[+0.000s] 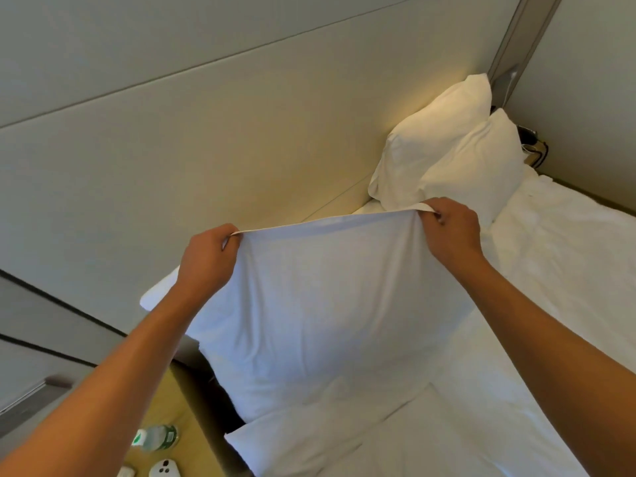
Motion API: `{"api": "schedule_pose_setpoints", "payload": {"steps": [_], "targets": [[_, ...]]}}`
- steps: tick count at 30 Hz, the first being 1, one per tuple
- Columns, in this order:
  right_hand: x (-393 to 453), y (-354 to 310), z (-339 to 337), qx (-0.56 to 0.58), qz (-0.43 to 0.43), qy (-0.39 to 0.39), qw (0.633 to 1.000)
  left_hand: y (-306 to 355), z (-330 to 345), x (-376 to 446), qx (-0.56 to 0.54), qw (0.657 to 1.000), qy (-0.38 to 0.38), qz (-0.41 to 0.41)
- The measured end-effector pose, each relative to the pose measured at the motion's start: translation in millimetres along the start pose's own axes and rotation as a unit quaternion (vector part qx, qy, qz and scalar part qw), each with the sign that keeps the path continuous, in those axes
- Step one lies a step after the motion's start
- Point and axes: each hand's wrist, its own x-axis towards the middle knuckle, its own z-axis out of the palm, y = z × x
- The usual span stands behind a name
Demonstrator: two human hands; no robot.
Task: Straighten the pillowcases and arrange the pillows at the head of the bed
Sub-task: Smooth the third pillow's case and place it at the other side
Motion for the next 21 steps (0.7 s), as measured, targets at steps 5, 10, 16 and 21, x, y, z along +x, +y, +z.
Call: {"api": "schedule_pose_setpoints", "payload": {"steps": [5, 10, 16, 21], "targets": [[-2.9, 4.3, 21.1, -0.004, 0.004, -0.029, 1.0, -12.1, 7.1, -15.0, 0.017, 0.999, -0.026, -0.021], [8.1, 16.2, 39.5, -0.004, 0.049, -0.057, 0.997, -12.6, 30.3, -23.9, 0.009, 0.996, -0.065, -0.053], [49.3, 33.5, 50.2, -0.005, 0.034, -0.057, 0.998, -2.8, 55.0, -2.8, -0.044, 0.991, -0.078, -0.095], [52.4, 75.9, 78.1, -0.016, 0.08, -0.118, 0.99, -6.2, 98.1, -2.4, -0.072, 0.979, -0.142, -0.127]]}}
